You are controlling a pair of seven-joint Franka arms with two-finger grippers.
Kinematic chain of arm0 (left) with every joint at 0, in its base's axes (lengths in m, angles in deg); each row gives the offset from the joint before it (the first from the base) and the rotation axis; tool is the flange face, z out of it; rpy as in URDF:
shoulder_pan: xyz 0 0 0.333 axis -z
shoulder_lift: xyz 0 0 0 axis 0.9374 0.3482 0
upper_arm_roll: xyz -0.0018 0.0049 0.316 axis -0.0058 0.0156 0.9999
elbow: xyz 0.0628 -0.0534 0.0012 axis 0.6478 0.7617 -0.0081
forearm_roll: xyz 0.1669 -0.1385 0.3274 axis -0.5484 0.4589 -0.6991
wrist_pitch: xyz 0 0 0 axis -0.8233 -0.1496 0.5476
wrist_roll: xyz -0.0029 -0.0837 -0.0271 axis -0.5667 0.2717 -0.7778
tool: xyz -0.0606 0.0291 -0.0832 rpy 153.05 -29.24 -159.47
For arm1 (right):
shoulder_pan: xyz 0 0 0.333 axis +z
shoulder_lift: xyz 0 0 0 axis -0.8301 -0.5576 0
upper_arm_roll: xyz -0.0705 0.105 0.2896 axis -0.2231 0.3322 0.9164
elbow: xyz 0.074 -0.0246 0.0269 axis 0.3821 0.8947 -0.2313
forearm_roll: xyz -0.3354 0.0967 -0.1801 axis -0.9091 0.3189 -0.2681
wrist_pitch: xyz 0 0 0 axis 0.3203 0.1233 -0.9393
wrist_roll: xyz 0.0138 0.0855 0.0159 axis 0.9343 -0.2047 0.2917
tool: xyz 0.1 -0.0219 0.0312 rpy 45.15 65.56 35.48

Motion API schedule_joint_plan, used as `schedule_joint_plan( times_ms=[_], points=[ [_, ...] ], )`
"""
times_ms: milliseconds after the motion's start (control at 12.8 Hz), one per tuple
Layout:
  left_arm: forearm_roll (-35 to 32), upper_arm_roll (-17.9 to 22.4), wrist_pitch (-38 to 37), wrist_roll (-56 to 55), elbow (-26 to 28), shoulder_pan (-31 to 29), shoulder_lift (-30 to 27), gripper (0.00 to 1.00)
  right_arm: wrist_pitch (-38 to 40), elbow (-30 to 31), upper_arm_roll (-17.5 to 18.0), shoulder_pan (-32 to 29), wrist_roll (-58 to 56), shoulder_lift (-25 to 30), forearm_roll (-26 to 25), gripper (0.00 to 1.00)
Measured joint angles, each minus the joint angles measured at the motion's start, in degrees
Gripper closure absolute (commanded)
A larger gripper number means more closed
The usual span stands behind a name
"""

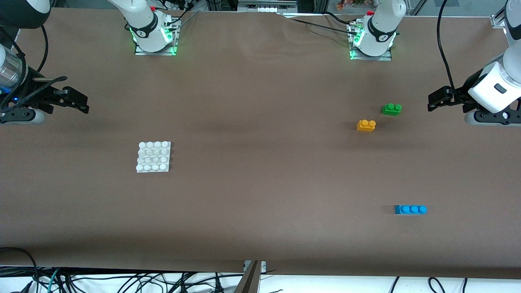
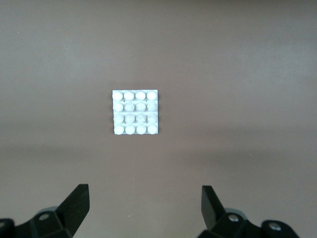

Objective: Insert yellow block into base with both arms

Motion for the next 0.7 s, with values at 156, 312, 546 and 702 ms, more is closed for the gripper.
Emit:
schedule_joint_plan(
  times_ms=[156, 312, 546, 702],
  points=[
    [0.0, 0.0, 0.0, 0.0, 0.0, 0.0, 0.0, 0.0, -0.14, 0.0, 0.0, 0.0, 0.0, -0.02, 0.0, 0.0],
    [0.0, 0.0, 0.0, 0.0, 0.0, 0.0, 0.0, 0.0, -0.35, 0.0, 0.0, 0.0, 0.0, -0.05, 0.0, 0.0],
    [0.0, 0.0, 0.0, 0.0, 0.0, 0.0, 0.0, 0.0, -0.52, 0.0, 0.01, 0.0, 0.0, -0.05, 0.0, 0.0],
    [0.0, 0.0, 0.0, 0.0, 0.0, 0.0, 0.0, 0.0, -0.55, 0.0, 0.02, 0.0, 0.0, -0.05, 0.0, 0.0]
  ],
)
